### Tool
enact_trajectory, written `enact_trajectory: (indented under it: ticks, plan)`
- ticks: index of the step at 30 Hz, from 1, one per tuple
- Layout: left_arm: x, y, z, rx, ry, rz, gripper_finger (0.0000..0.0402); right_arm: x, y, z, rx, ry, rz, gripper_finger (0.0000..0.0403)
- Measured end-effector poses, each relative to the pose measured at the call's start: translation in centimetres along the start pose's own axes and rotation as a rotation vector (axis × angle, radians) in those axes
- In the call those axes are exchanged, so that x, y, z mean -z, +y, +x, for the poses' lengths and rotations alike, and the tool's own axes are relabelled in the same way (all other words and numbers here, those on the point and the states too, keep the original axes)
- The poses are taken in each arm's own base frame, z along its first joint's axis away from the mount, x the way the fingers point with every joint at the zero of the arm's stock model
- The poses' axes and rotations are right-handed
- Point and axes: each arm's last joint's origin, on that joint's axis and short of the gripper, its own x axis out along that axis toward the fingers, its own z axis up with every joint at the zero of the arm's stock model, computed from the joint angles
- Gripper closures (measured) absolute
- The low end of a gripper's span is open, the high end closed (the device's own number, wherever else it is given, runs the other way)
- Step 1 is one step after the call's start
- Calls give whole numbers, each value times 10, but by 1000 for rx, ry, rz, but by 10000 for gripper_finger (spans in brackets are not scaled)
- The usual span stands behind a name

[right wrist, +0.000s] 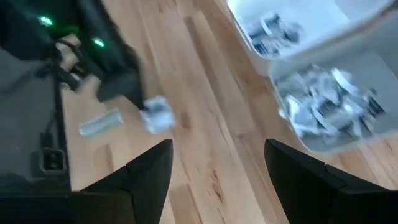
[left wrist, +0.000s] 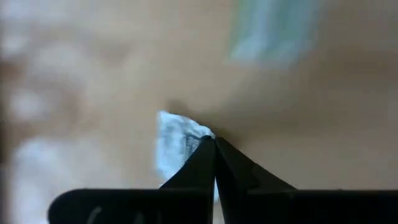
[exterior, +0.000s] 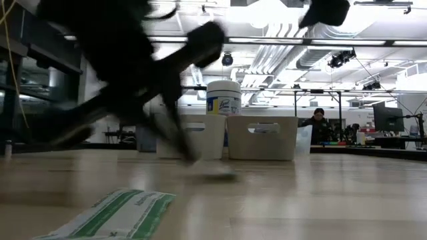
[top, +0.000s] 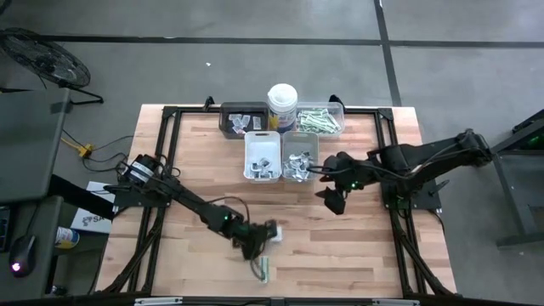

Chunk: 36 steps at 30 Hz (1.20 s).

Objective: Pick & Place First Aid Supplies
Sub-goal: Put the wipe into the gray bin

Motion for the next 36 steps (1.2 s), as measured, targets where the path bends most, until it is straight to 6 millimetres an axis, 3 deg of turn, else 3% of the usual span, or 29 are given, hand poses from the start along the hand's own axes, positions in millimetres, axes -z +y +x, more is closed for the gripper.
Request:
enact_trajectory:
  ticks: [8, 12, 19, 30, 36]
  plan:
    - [-12, 38, -24, -105, 194, 78, 401, -4, 21, 14, -21, -109, 206, 155]
    - [-16, 58, -37, -154, 322, 137, 401, 2, 27, 21, 46, -128, 214, 155]
    - [-20, 83, -64, -191, 540, 198, 401, -3, 38, 26, -31, -181, 224, 155]
    - [-27, 126, -138, -416, 681, 199, 401, -30, 30, 22, -145, -310, 213, 155]
    - [-29, 138, -163, -471, 713, 214, 401, -43, 18, 5, -138, -444, 281, 155]
